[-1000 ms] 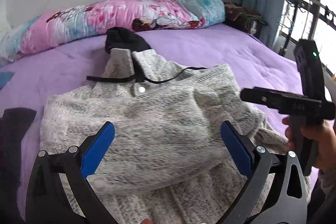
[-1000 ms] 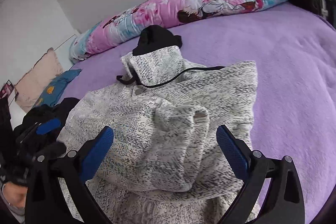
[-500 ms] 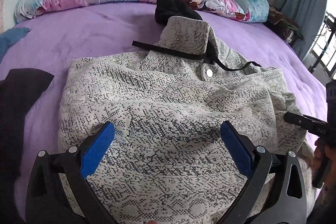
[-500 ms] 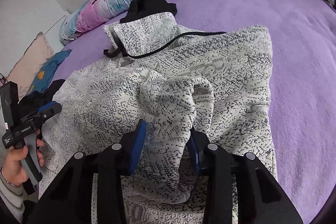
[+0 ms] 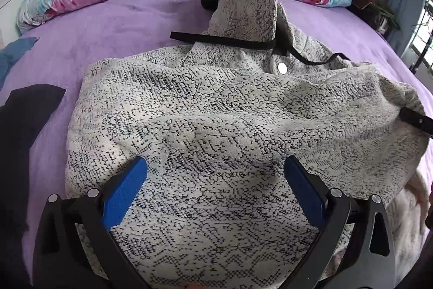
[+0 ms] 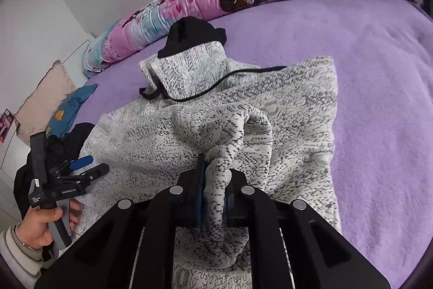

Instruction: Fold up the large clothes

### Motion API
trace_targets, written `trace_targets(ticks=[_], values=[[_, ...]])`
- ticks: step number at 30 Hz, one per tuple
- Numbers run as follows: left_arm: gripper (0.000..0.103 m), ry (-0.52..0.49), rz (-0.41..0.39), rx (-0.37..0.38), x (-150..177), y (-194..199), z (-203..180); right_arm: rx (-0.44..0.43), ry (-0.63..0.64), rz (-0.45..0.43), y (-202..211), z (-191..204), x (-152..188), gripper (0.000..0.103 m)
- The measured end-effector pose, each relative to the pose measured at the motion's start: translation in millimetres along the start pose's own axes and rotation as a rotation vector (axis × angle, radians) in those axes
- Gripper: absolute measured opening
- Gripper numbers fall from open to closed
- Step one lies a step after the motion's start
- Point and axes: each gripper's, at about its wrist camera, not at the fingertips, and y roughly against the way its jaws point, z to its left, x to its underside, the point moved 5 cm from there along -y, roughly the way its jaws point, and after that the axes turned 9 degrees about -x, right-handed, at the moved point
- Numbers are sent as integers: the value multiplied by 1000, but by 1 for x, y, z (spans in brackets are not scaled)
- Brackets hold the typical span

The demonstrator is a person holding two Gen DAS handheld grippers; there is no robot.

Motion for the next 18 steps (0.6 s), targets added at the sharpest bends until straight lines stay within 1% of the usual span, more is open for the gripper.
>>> trace_targets(ticks=[1, 2, 3, 5, 6, 7, 9, 10, 11, 12, 13, 14, 16, 18], values=[[97, 5, -12, 2, -3, 7, 0, 10, -10, -9, 7, 0, -1, 7], [97, -5, -26, -21, -6, 13, 1, 33, -23, 2, 10, -2, 0, 7], [97, -19, -21, -46, -5, 12, 1, 62, -42, 22, 7, -9, 3, 7], [97, -35, 20, -40, 1, 0, 0, 90, -80, 84, -12, -26, 17, 9], [97, -53, 47, -57, 7, -11, 1, 99, -82, 107, -23, -33, 25, 9], [97, -61, 58, -59, 13, -19, 1, 113, -62, 104, -30, -36, 30, 9], [98, -63, 38, -64, 19, -24, 1, 130, -38, 108, -34, -33, 31, 11], [97, -69, 30, -75, 17, -20, 0, 116, -44, 110, -29, -31, 27, 17], [97, -65, 23, -77, 14, -13, 0, 114, -52, 99, -21, -29, 23, 36], [97, -44, 10, -58, 10, -1, 1, 157, -38, 72, -7, -27, 18, 57], [97, -21, -10, -36, 4, 11, 3, 213, -16, 22, 8, -23, 11, 95], [97, -7, -37, -20, -3, 24, 6, 230, 16, -38, 24, -15, 3, 96], [97, -12, -100, 1, -19, 48, 9, 217, 74, -86, 42, 5, -12, 96], [97, -20, -129, 25, -32, 57, 8, 206, 142, -126, 45, 31, -24, 96]])
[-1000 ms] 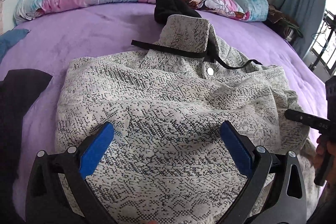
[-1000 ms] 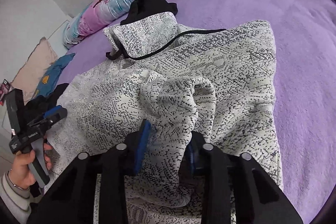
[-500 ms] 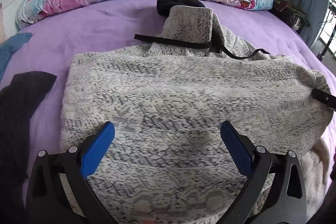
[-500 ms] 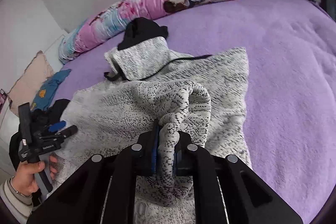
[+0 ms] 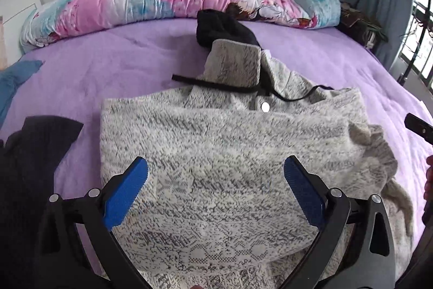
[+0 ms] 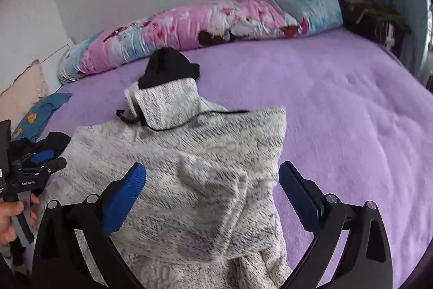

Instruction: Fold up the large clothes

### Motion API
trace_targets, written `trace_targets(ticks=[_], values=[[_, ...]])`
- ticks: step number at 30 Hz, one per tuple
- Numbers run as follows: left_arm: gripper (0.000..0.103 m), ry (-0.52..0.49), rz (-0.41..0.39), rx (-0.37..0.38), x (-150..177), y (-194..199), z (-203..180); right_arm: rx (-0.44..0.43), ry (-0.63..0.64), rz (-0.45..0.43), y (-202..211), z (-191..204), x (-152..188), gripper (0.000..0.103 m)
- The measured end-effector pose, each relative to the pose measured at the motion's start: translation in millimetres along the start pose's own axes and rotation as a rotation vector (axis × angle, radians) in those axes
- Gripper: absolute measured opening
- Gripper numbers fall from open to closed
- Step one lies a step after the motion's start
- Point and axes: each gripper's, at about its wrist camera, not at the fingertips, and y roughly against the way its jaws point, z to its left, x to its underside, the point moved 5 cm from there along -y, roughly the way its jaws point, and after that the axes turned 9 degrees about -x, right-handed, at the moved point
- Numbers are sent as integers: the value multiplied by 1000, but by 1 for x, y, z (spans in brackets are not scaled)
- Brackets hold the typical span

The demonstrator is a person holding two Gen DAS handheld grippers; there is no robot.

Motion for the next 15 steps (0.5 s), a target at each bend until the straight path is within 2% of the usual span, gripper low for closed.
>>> trace_targets(ticks=[3, 6, 9, 10, 12, 14, 15], values=[[97, 23, 26, 15, -4, -15, -1, -39, 67, 20, -24, 34, 2, 96], [97, 69, 111, 66, 19, -49, -5, -82, 96, 106, -65, 51, 26, 95], [97, 11, 166, 20, 53, -79, -8, -99, -2, 230, -105, 29, 62, 95], [97, 5, 156, 21, 60, -84, -7, -109, 7, 240, -115, 23, 74, 95], [97, 15, 150, 12, 61, -87, -7, -51, 113, 238, -121, 31, 85, 96], [97, -12, 153, -45, 53, -77, -12, -8, 148, 267, -116, 39, 79, 95], [97, -34, 123, -78, 47, -64, -15, -6, 144, 262, -109, 42, 73, 95]])
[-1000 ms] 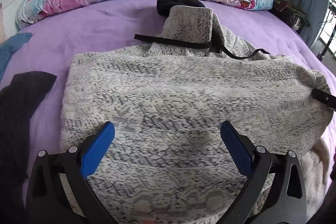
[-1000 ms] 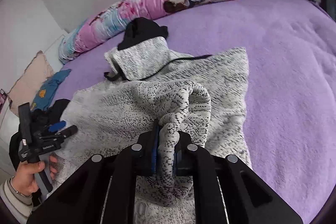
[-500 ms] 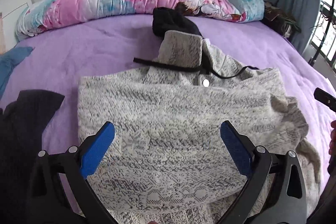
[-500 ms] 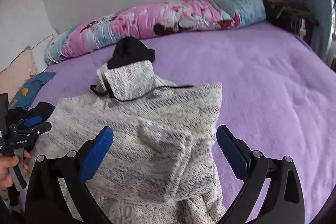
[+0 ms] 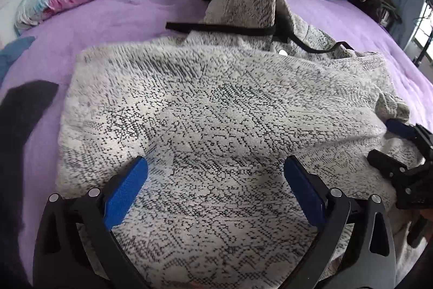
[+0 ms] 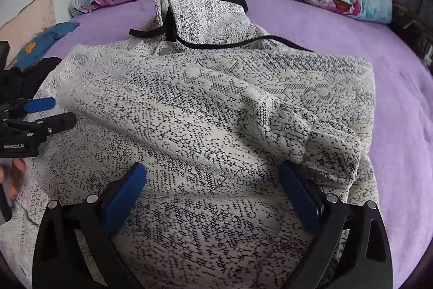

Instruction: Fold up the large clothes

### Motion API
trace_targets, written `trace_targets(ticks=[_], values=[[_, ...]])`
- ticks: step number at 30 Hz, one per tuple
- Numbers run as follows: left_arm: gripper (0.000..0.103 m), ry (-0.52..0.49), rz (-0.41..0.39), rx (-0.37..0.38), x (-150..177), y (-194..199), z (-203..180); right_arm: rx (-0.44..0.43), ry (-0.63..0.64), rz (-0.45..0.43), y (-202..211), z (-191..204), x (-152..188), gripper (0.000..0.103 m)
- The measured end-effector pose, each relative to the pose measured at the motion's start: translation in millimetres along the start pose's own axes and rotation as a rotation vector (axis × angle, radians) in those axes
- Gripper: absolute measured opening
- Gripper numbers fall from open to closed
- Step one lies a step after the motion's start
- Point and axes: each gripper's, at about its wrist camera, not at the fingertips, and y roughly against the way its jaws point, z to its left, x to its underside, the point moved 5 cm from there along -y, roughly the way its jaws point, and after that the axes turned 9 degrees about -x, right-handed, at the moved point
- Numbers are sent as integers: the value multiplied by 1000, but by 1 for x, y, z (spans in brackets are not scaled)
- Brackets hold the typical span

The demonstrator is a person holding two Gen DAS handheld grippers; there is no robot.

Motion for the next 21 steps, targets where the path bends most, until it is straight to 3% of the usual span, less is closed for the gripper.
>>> trace_targets(ticks=[2, 5, 8, 11, 15, 18, 21], values=[[97, -44, -72, -70, -2, 23, -2, 14, -14, -52, 21, 2, -5, 95], [97, -23, -53, -48, 9, 29, -2, 67, 11, -73, 37, 10, 3, 95], [98, -3, -1, -36, 32, 7, 3, 110, 89, 2, 14, 18, 24, 97], [98, -12, -31, -42, 44, -6, 1, 102, 86, -7, 2, 12, 34, 97], [97, 13, -26, -35, 36, 9, 5, 116, 68, 29, 14, 15, 23, 96], [97, 15, -50, -25, 23, 35, 12, 72, 57, -23, 39, 24, 8, 96], [97, 44, -92, 32, 0, 65, 21, 25, 48, -60, 60, 32, -11, 96]])
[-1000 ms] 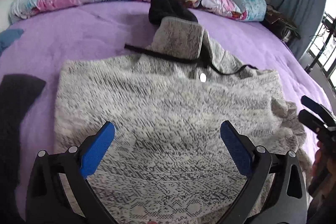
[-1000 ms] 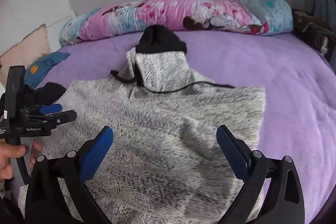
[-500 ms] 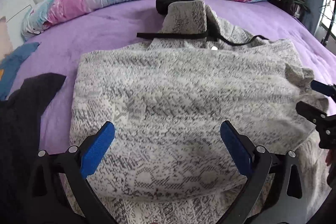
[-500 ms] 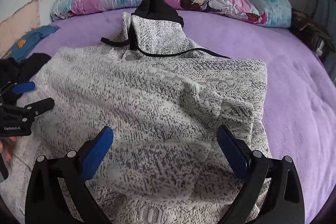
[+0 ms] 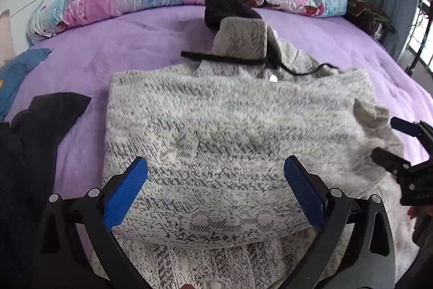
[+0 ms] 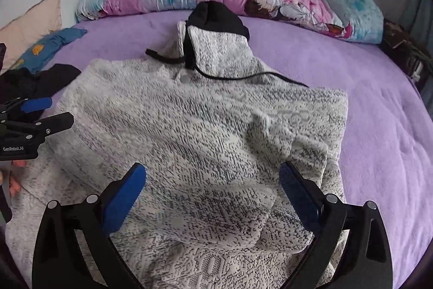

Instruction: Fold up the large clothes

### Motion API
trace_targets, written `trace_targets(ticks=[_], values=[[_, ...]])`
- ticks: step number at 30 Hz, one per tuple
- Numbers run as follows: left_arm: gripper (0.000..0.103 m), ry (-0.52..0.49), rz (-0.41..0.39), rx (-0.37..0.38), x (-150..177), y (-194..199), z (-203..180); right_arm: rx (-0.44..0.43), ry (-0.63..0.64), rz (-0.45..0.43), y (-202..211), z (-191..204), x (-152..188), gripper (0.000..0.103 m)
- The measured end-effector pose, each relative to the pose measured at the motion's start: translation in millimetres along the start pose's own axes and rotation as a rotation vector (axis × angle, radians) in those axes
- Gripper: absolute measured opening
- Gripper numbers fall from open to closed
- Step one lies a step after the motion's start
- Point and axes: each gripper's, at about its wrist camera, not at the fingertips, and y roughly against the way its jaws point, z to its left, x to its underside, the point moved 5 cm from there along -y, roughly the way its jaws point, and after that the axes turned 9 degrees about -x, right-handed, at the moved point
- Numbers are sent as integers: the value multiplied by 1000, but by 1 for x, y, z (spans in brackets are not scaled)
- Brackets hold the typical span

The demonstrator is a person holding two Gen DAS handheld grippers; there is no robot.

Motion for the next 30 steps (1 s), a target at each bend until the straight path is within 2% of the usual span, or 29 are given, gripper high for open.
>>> trace_targets(ticks=[3, 5, 11, 17, 20, 23, 25, 30], values=[[97, 34, -3, 42, -26, 9, 6, -15, -11, -17, 8, 3, -24, 96], [97, 43, 2, 39, -43, 5, 9, -14, -14, -18, 5, 2, -40, 96], [97, 90, 66, 49, -91, -28, 15, 12, -55, -13, -21, -11, -96, 96], [97, 53, 87, 41, -145, -85, 3, -33, -117, 2, -76, -33, -155, 96], [97, 41, 63, 73, -170, -112, -5, -86, -121, 4, -111, -42, -178, 96], [97, 24, 60, 124, -197, -144, -15, -67, -87, -3, -142, -54, -204, 95], [97, 20, 58, 128, -215, -168, -17, -60, -97, -6, -162, -66, -223, 95], [97, 124, 139, 222, -258, -232, -6, -112, -106, 21, -219, -86, -267, 95]])
